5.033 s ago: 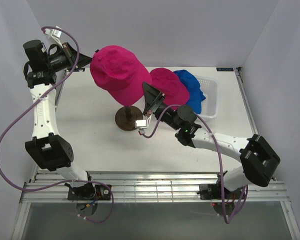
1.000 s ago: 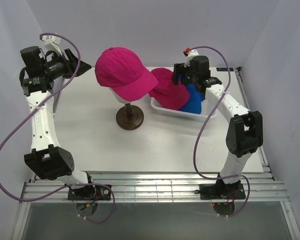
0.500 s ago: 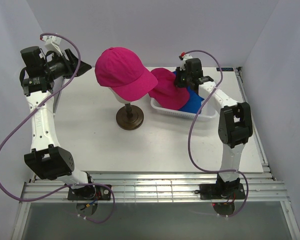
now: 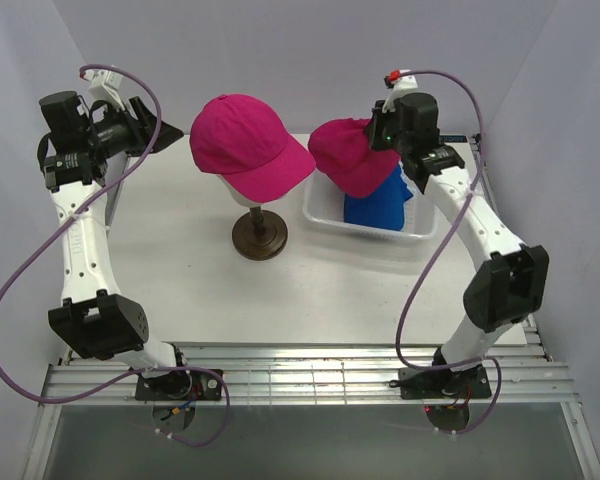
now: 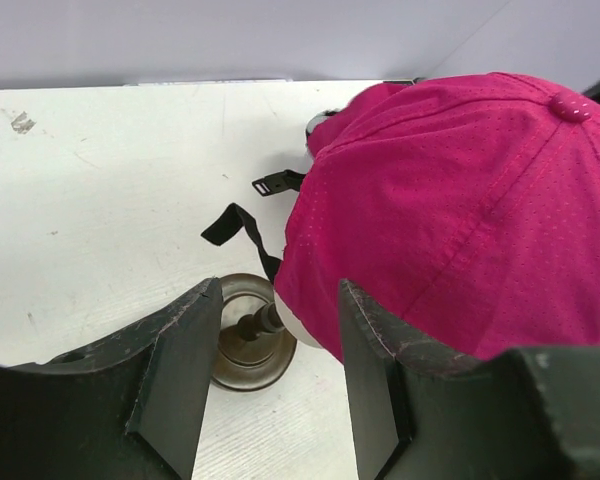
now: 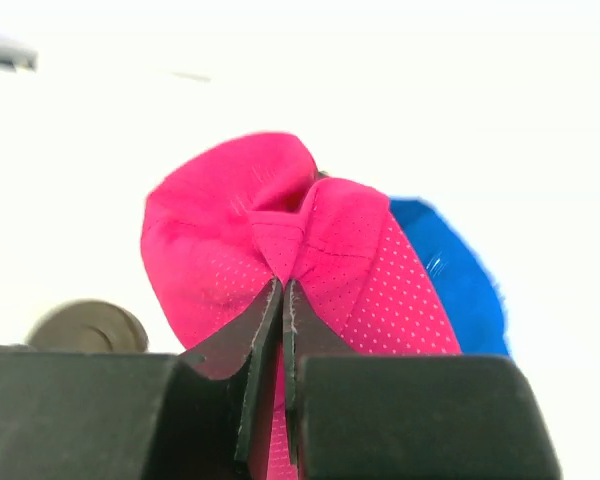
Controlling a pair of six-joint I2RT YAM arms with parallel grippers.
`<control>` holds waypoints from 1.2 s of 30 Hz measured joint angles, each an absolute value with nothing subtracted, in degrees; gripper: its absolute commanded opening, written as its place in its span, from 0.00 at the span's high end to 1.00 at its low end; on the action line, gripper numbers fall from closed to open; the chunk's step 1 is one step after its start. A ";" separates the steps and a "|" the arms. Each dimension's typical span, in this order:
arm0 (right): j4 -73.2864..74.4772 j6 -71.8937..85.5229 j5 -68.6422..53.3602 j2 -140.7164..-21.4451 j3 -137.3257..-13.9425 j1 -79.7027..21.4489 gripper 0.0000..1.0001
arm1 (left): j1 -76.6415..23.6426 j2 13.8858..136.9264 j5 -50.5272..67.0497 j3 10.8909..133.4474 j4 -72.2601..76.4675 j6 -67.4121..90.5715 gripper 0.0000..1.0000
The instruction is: Stack the hats
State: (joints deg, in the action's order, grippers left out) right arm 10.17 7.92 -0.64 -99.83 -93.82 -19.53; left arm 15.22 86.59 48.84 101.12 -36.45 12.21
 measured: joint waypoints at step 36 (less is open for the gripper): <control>-9.87 17.34 -2.96 -91.22 -119.11 -34.65 0.92 | 11.73 82.61 61.87 110.43 -35.42 12.73 0.20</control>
State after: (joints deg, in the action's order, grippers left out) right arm -9.87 17.34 -2.96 -91.22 -119.11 -34.65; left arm 11.73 82.61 61.87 110.43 -35.42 12.73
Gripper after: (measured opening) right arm 0.079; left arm 0.792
